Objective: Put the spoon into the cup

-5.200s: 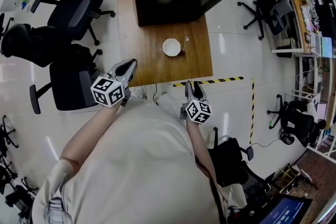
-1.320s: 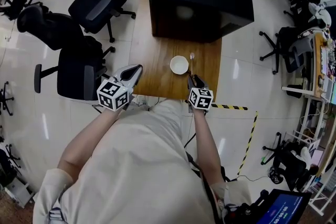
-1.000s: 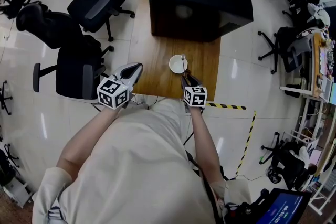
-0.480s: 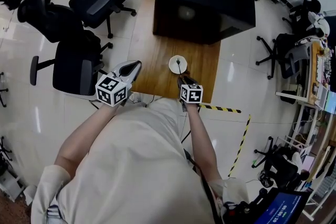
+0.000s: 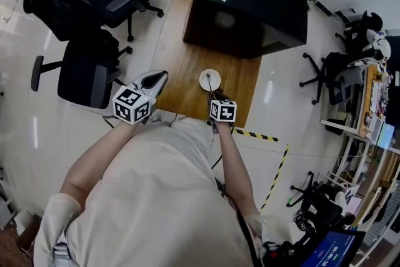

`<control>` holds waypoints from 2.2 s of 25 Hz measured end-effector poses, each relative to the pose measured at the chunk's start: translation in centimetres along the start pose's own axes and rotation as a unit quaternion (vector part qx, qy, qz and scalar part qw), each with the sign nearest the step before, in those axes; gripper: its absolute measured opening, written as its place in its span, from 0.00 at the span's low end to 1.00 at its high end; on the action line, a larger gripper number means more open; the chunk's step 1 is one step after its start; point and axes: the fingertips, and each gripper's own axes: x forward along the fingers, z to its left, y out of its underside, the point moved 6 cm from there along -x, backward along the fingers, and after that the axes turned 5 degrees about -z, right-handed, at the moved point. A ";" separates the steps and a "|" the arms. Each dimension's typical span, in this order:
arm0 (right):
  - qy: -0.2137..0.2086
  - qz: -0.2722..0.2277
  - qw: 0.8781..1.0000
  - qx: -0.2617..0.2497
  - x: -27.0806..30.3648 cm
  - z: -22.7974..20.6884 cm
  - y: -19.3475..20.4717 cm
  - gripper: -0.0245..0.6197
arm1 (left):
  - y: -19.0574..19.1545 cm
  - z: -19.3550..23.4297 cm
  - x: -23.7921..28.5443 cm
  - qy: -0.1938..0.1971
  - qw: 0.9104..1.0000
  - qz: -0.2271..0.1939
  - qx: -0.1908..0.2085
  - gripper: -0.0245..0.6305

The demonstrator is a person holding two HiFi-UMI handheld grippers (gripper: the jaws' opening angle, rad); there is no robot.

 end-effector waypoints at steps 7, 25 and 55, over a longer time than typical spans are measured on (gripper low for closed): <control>0.006 0.019 1.000 -0.001 0.7 -0.3 0.0 0.23 | 0.0 0.6 0.0 -0.007 1.000 -0.008 -0.007 0.04; 0.008 0.033 0.999 0.026 2.1 -0.3 -1.0 0.23 | -0.2 1.7 -1.7 -0.033 0.999 -0.027 -0.020 0.04; 0.017 -0.127 0.992 -0.005 -1.7 4.3 -4.1 0.37 | -1.0 3.1 -6.7 -0.020 0.998 -0.047 -0.037 0.04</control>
